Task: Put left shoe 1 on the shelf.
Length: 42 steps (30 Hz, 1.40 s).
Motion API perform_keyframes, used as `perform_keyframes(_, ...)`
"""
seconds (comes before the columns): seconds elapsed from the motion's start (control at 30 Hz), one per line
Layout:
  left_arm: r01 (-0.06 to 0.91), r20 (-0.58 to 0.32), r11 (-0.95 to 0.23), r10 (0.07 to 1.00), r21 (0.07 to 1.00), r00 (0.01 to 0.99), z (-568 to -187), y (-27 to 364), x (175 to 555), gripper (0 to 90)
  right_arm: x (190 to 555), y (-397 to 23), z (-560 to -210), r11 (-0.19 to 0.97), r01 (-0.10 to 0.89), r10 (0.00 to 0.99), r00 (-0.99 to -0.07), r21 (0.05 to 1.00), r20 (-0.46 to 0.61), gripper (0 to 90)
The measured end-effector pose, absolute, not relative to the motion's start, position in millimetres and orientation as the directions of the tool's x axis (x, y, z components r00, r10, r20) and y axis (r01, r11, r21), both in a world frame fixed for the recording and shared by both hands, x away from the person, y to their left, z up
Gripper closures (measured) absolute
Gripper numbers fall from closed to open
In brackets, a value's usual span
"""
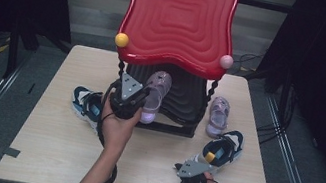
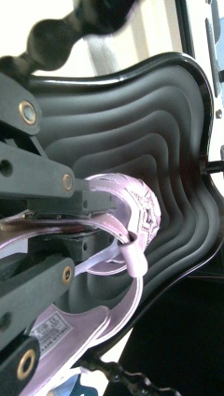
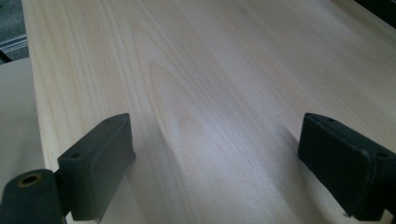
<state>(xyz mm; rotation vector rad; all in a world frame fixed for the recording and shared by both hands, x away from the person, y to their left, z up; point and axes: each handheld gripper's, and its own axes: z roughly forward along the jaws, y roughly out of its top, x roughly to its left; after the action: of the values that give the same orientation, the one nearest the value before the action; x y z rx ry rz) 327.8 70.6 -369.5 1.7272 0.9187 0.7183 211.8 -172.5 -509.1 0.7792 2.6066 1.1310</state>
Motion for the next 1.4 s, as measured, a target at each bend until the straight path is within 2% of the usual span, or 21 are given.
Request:
perform_keyframes(0.2, 0.191, 0.048, -0.164, 0.865, 0.968, 0.499, -366.7, 61.0, 334.4, 82.5, 211.8, -172.5, -509.1, 0.569, 0.389, 0.538, -0.842, 0.724, 0.03, 9.8)
perform_keyframes(0.43, 0.141, 0.091, -0.172, 0.887, 0.975, 0.452, -365.6, 50.7, 347.2, 82.5, 211.6, -172.4, -509.0, 0.569, 0.393, 0.539, -0.842, 0.723, 0.032, 9.8)
perform_keyframes(0.7, 0.077, 0.09, -0.129, 0.919, 0.989, 0.384, -370.0, 42.5, 356.5, 82.4, 211.6, -172.4, -509.1, 0.569, 0.392, 0.539, -0.842, 0.723, 0.032, 9.8)
perform_keyframes(0.9, 0.076, 0.098, -0.133, 0.931, 0.988, 0.352, -382.2, 38.3, 360.4, 81.7, 211.7, -172.4, -509.0, 0.569, 0.392, 0.539, -0.842, 0.723, 0.032, 9.8)
perform_keyframes(1.13, 0.096, 0.044, -0.08, 0.942, 0.992, 0.333, -401.4, 38.3, 365.5, 81.2, 211.6, -172.4, -509.1, 0.569, 0.392, 0.539, -0.842, 0.723, 0.032, 9.8)
perform_keyframes(1.4, 0.05, -0.012, -0.003, 0.956, 0.999, 0.292, -398.7, 39.6, 368.5, 81.4, 211.6, -172.4, -509.1, 0.569, 0.392, 0.539, -0.842, 0.723, 0.032, 9.8)
